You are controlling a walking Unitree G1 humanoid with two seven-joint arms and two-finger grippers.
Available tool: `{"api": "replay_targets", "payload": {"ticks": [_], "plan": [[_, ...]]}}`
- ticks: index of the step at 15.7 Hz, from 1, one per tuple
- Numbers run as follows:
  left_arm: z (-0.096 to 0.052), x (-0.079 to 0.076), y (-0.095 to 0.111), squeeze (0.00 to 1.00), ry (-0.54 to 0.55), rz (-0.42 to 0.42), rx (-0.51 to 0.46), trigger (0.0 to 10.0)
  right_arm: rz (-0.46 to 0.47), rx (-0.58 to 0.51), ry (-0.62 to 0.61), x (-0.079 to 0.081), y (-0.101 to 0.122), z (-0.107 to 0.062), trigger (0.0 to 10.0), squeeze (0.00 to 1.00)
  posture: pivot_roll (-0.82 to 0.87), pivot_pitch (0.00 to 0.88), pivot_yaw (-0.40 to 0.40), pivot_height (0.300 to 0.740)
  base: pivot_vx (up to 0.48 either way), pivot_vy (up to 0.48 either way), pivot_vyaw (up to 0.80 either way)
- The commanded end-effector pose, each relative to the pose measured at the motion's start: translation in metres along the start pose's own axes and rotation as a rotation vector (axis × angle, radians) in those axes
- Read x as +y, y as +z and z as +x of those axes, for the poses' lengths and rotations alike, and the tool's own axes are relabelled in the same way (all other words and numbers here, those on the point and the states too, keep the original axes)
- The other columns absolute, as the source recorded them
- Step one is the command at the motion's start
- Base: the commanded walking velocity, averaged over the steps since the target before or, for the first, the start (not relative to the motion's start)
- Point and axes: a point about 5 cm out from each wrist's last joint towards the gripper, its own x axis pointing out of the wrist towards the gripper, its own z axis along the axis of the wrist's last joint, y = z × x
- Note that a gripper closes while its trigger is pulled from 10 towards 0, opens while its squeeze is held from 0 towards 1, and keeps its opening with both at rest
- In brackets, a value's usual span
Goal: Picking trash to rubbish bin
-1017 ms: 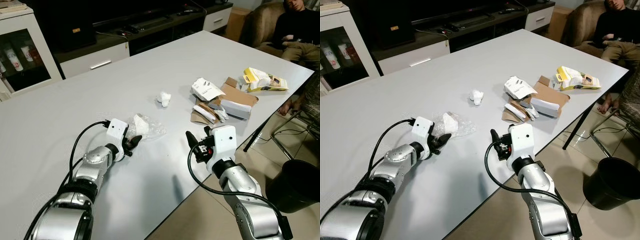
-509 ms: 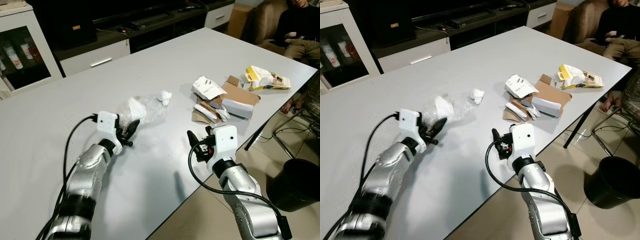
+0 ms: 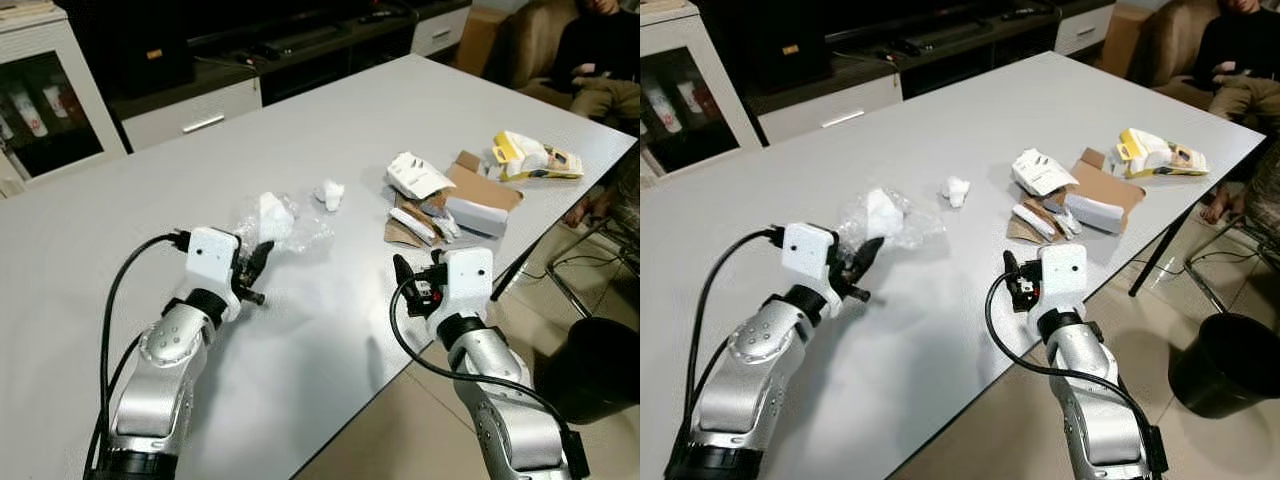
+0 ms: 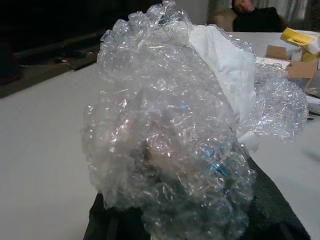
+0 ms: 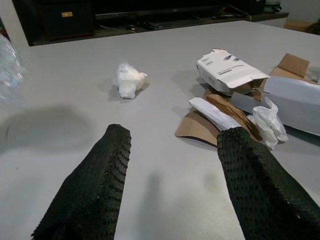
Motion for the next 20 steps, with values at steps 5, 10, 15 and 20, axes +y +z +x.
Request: {"api": "replay_targets", "payload": {"ticks": [5, 10, 15, 20], "plan": [[-0.004, 0.002, 0.009, 0.0, 0.031, 0.032, 0.014, 10.0, -0.041, -0.038, 0.01, 0.0, 0.007, 0.005, 10.0, 0.0, -0.01, 0.0, 0.019, 0.74, 0.307, 0.0, 0.41], [-0.003, 0.0, 0.01, 0.0, 0.031, 0.022, 0.028, 10.0, -0.044, -0.06, 0.016, -0.005, 0.012, 0.008, 10.0, 0.0, -0.01, 0.0, 0.012, 0.74, 0.354, 0.0, 0.32], [-0.008, 0.001, 0.006, 0.0, 0.053, 0.026, 0.06, 10.0, -0.055, -0.064, 0.022, -0.005, 0.013, 0.008, 10.0, 0.0, -0.01, 0.0, 0.006, 0.74, 0.071, 0.0, 0.0], [-0.013, 0.004, 0.007, 0.0, 0.071, 0.056, 0.075, 10.0, -0.037, -0.024, 0.011, -0.014, 0.008, 0.017, 10.0, 0.0, 0.0, 0.0, -0.017, 0.74, 0.0, 0.0, 0.0]]}}
